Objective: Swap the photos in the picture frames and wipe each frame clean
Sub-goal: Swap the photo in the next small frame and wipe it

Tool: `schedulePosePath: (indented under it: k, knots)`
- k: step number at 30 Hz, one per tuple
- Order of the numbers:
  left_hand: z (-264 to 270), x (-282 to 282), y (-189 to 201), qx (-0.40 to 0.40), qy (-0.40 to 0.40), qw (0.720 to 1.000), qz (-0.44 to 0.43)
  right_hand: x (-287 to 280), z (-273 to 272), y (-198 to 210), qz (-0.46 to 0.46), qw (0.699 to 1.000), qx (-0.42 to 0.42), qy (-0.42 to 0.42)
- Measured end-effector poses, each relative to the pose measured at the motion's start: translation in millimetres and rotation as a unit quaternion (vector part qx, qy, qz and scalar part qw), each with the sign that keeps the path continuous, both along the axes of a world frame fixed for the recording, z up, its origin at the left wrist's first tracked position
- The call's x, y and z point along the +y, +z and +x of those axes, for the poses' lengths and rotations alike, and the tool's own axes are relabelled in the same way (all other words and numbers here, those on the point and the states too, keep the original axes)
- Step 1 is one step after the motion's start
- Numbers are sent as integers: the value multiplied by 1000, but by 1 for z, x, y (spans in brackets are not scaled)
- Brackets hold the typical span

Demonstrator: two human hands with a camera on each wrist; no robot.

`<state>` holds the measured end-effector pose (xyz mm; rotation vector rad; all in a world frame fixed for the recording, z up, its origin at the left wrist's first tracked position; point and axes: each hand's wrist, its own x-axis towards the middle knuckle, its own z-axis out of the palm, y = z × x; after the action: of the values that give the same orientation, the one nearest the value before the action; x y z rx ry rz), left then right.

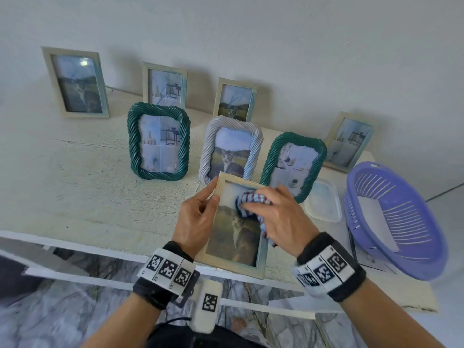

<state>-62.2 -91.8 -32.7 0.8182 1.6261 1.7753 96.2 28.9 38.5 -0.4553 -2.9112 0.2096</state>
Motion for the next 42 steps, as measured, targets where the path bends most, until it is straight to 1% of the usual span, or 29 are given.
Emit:
schedulePosePath:
  k: [3,5,8,10,11,13,14,16,18,20,22,23,25,27,28,30,32,34,37,38,40,42]
  knots:
    - [3,3,-3,-15,-2,1000,-5,-1,-10,4,40,999,28,-6]
    - [2,5,-3,-2,-6,1000,-12,-15,-12,2,55,997,42,28]
    - [4,3,-5,36,17,999,-14,-26,-3,-4,-6,996,17,92]
    - [8,4,-7,34,12,999,-13,-15,-2,-5,-4,997,2,74]
    - [10,5,-6,27,1,1000,-12,-8,-4,-6,6,999,6,46]
    - [11,7,-8,30,0,999,-16,-7,-10,-3,-6,1000,23,-10]
    - [10,7,-8,35,4,999,-13,-11,-12,-2,-4,999,31,-15]
    - [9,4,-8,33,1,999,-4,-23,-9,-2,12,999,34,26]
    - [10,1,-12,20,-8,1000,0,-23,-3,-1,-1,998,23,56]
    - [11,2,-20,6,-11,1000,-12,-11,-2,-4,6,999,27,26]
    - [13,4,-19,1,-8,1000,-12,-10,-4,-2,14,999,30,-7]
    - [13,4,-18,1,-8,1000,-7,-15,-5,0,18,999,38,-2]
    - [11,2,-19,6,2,1000,-3,-27,-4,4,32,997,47,46]
    - [10,-2,-21,11,4,1000,-7,-30,0,6,25,996,36,78]
    - [11,-2,-22,11,6,1000,-13,-26,1,6,11,997,35,70]
    - [14,-2,-19,19,9,1000,-14,-15,-2,3,-13,999,48,23]
    - [14,-2,-11,35,18,999,-16,-19,-5,6,-19,999,50,6]
    - [11,-3,-7,55,30,998,-21,-36,-4,8,-1,998,48,33]
    - [6,-5,-5,71,51,996,-32,-66,7,4,-17,995,22,94]
    - [4,-4,-5,72,54,995,-32,-70,11,2,-7,994,20,109]
    - [4,-4,-3,70,48,996,-29,-70,17,2,23,991,9,133]
    - [5,-6,0,62,45,997,-28,-63,21,4,30,990,0,138]
